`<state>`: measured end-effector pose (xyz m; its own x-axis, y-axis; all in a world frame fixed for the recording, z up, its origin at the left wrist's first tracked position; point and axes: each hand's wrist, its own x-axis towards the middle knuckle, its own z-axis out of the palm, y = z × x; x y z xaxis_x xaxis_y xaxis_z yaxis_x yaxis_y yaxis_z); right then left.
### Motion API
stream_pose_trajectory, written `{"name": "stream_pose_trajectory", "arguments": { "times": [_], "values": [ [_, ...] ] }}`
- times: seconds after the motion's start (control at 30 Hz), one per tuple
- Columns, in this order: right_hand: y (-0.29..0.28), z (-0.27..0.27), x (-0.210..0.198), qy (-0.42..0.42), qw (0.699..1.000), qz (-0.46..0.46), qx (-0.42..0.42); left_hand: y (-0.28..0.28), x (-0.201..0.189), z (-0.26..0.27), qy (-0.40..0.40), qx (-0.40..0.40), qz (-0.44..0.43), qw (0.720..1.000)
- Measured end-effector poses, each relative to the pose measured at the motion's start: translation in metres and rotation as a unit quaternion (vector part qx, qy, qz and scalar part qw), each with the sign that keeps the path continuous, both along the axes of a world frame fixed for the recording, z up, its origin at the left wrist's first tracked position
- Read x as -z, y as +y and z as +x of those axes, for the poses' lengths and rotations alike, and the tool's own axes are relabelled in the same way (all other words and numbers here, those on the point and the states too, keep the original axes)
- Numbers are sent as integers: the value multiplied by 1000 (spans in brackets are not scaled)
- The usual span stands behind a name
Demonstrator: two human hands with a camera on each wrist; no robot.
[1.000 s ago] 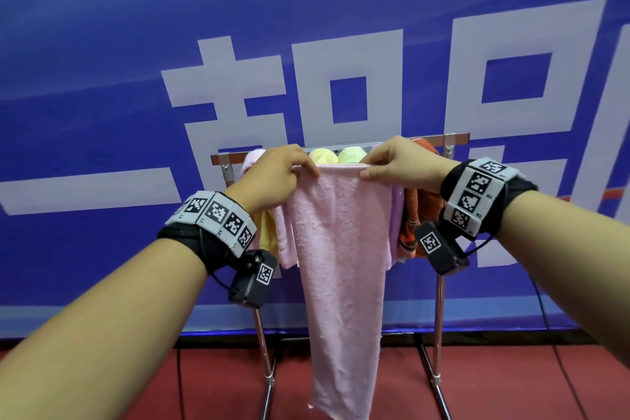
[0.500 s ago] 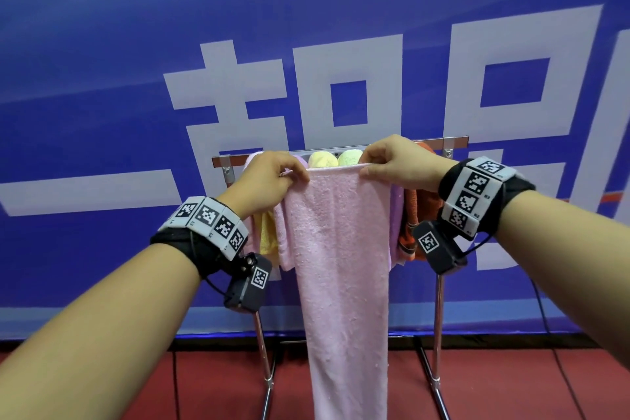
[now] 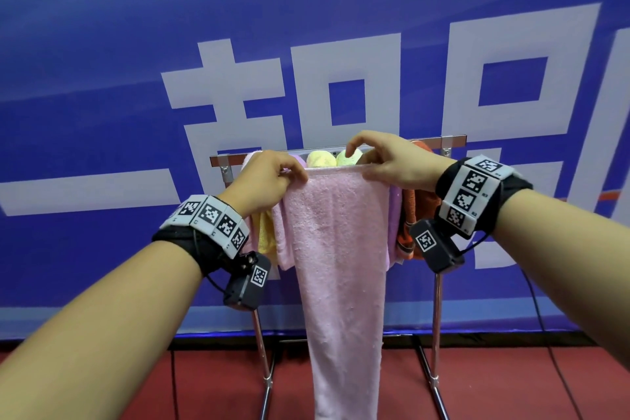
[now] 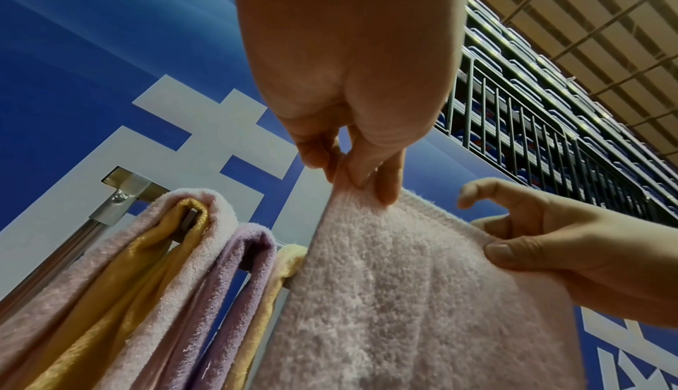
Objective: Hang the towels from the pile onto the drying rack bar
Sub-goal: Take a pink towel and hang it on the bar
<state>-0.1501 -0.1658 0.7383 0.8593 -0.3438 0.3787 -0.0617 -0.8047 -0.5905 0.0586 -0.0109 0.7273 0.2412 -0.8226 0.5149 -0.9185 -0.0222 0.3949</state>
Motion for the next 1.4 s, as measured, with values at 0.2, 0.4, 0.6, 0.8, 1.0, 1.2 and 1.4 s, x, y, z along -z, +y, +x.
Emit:
{"name": "stream_pose_trajectory", "arguments": {
  "times": [0.2,0.4,0.6,0.8,1.0,1.2,1.4],
  "values": [
    [2,2,-3,44,996,-72,18,-3,-2,0,1,-1,-10,1000],
    [1,4,0,87,994,-63,20,-5,4,2,-23,-26,15,999],
    [-2,10,3,107,990,-85,32,-8,9,4,-39,-34,31,998],
    [-1,11,2,136,987,-78,34,-8,10,7,-37,-44,46,997],
    [-5,9,9,157,983,-96,-18,-12,15,7,-24,-49,51,997],
    [2,17,13,72,993,-88,-11,-18,14,3,-17,-47,60,997],
    [9,29,15,-25,979,-203,-8,-19,9,-11,-2,-4,48,999]
  ]
}}
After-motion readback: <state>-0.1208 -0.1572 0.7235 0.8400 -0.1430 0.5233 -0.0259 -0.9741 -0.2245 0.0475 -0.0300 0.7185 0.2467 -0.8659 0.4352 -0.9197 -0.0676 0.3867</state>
